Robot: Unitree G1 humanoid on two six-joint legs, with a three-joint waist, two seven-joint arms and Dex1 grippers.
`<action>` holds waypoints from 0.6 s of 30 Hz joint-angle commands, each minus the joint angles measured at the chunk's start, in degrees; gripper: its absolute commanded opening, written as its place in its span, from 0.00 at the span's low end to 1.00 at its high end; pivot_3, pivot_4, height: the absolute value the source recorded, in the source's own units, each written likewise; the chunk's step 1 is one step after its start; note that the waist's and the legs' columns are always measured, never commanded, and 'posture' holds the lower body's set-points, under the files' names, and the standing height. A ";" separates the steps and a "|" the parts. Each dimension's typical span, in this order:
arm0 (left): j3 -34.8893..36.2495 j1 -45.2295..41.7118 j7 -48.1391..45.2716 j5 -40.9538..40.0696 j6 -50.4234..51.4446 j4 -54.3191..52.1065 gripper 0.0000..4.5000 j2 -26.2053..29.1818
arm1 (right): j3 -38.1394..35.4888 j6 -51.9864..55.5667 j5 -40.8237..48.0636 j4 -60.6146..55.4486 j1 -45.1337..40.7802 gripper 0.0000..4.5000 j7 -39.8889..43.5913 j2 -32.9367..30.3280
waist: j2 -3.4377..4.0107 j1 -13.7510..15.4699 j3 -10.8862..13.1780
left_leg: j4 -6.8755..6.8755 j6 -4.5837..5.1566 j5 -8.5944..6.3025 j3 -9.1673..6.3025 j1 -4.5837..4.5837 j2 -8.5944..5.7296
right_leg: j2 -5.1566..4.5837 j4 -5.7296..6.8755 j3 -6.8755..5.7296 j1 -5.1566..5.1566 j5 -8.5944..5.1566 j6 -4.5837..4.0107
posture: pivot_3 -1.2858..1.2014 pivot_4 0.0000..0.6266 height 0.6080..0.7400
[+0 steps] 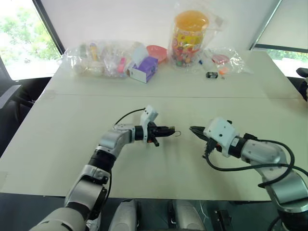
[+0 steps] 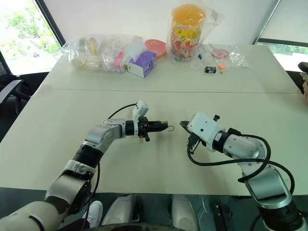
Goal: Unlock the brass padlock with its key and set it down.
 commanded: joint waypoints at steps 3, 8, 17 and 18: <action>0.66 -2.37 1.26 3.92 -6.65 7.73 0.40 -2.66 | -0.59 1.31 -0.78 -4.93 1.27 0.00 -2.26 0.02 | -0.01 0.03 -0.01 | 0.00 0.01 -0.01 0.00 0.01 -0.02 | -0.01 -0.01 0.00 0.02 0.00 0.00 | 0.52 0.24 0.96; -0.22 -0.74 -2.51 5.32 -7.72 5.48 0.97 0.26 | -1.08 1.31 -0.32 -5.05 1.71 0.00 -1.48 -1.04 | -0.01 -0.16 -0.02 | 0.00 0.01 -0.01 0.00 0.09 -0.02 | 0.00 -0.01 0.00 0.11 0.00 0.00 | 0.52 0.24 0.96; 0.34 6.24 -9.76 3.79 -6.17 -16.57 0.99 13.01 | -4.44 0.50 3.31 -3.02 2.65 0.00 6.14 -7.80 | 0.00 -0.95 -0.01 | -0.06 0.00 0.00 -0.05 0.09 0.12 | 0.06 0.00 0.05 0.10 -0.01 -0.02 | 0.52 0.24 0.96; 1.33 7.18 -10.33 2.76 -5.14 -19.44 0.99 14.51 | -5.07 0.35 3.76 -2.51 2.30 0.00 6.87 -8.37 | -0.03 -0.84 0.01 | -0.05 0.01 -0.01 -0.05 0.07 0.07 | 0.00 -0.01 0.03 0.11 -0.01 -0.01 | 0.52 0.24 0.96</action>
